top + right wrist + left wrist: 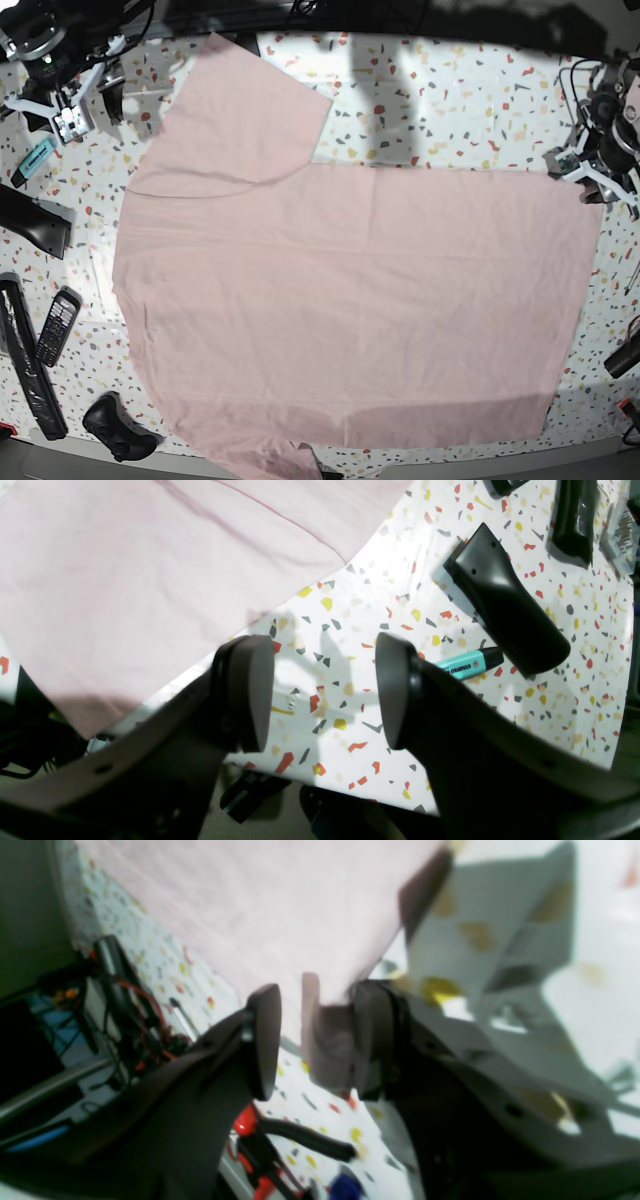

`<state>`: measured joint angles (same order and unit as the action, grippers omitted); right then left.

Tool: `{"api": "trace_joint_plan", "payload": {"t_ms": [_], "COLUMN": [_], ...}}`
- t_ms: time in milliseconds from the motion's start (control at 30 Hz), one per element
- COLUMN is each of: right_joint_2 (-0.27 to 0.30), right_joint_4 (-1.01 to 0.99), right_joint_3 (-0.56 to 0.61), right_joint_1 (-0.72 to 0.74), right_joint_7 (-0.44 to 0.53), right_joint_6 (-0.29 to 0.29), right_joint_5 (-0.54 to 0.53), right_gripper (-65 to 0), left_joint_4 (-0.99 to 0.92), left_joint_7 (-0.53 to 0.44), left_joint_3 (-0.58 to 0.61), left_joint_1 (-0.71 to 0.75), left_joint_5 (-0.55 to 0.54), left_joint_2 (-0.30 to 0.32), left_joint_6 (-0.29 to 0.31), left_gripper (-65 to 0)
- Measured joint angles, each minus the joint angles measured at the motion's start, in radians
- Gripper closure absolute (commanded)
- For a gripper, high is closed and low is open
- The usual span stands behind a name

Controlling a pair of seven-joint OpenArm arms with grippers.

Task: Fold the T-shirt properly
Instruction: 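Move both grippers down to the shirt's shoulder corners and grasp them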

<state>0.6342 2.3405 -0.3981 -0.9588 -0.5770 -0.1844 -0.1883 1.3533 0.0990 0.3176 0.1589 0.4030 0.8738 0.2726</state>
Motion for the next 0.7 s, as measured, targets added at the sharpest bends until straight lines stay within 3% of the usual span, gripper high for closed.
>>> {"api": "trace_joint_plan", "payload": {"t_ms": [333,433,533,700], "right_joint_2": [0.000,0.000,0.000,0.000], "right_joint_4": [0.000,0.000,0.000,0.000], "right_joint_3": [0.000,0.000,0.000,0.000], "right_joint_1": [0.000,0.000,0.000,0.000], "right_joint_7": [0.000,0.000,0.000,0.000], "right_joint_6": [0.000,0.000,0.000,-0.016], "right_joint_5": [0.033,0.033,0.033,0.034], "right_gripper": [-31.9,-31.9,-31.9,-31.8], "left_joint_4": [-0.083,-0.099,-0.113,-0.115], "left_joint_7": [-0.126,-0.158,-0.175,-0.177], "left_joint_3": [0.004,0.004,0.004,0.004], "left_joint_1": [-0.041,-0.040,-0.040,-0.040], "left_joint_5": [0.029,0.084,0.092,0.092], "left_joint_2": [0.000,0.000,-0.001,0.000], "left_joint_6": [0.023,0.055,0.072,0.072], "left_gripper": [-22.2,-14.2,0.0,0.0]}}
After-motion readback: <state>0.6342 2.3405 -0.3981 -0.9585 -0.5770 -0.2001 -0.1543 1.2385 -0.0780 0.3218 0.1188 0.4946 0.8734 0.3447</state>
